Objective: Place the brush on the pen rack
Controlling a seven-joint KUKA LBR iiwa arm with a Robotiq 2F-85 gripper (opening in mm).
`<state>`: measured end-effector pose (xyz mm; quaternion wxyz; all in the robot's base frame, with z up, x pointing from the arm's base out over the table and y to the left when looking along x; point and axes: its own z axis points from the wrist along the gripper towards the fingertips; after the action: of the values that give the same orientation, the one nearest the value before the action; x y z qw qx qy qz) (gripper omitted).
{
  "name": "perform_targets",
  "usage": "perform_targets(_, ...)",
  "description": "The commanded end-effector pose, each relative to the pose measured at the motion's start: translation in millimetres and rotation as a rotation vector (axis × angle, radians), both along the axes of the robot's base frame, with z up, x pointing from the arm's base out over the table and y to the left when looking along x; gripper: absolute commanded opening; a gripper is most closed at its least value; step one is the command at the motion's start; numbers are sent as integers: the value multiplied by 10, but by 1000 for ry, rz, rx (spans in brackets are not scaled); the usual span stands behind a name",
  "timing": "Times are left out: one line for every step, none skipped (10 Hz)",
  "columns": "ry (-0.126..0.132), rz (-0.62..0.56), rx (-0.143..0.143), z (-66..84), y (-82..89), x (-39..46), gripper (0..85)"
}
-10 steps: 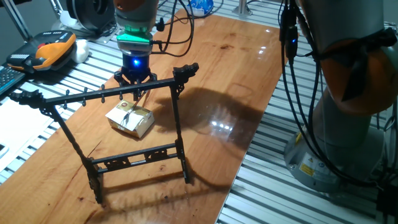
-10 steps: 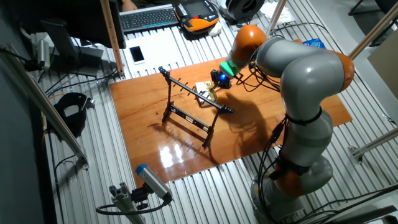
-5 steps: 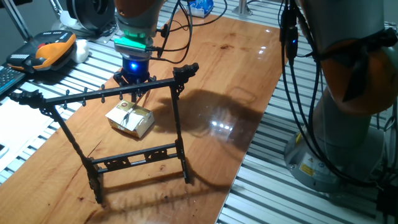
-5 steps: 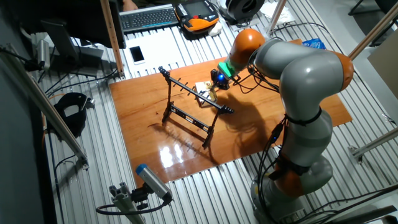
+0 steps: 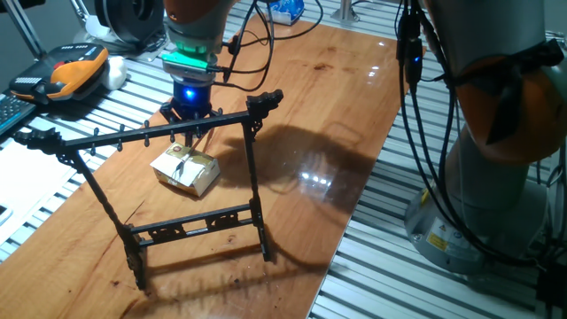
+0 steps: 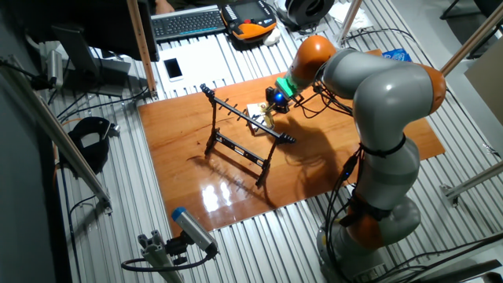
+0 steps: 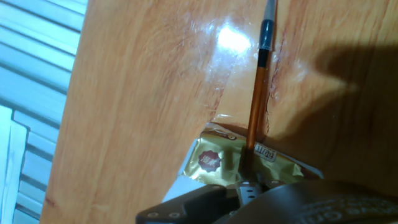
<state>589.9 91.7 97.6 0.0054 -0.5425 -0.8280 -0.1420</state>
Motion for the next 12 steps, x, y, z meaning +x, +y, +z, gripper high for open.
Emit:
perform_targets(2,-2,0,-4,4,3,340)
perform_targets(8,-20,12,-15,11,15,340)
perform_targets(13,-45,13,-23,19,28,340)
perform_targets(23,-77,15,-30,18,33,340)
perform_targets(37,-92,10,-27,16,30,340)
perform_targets(49,-125,18,-30,19,34,340)
perform_targets(62,-152,23,-36,17,37,340)
perform_targets(76,-175,31,-41,15,40,340)
perform_targets(88,-175,38,-38,10,35,340)
perform_targets(97,-170,47,-41,8,33,340)
perform_targets(105,-151,64,-43,2,31,340)
perform_targets(120,-137,92,-46,3,32,340)
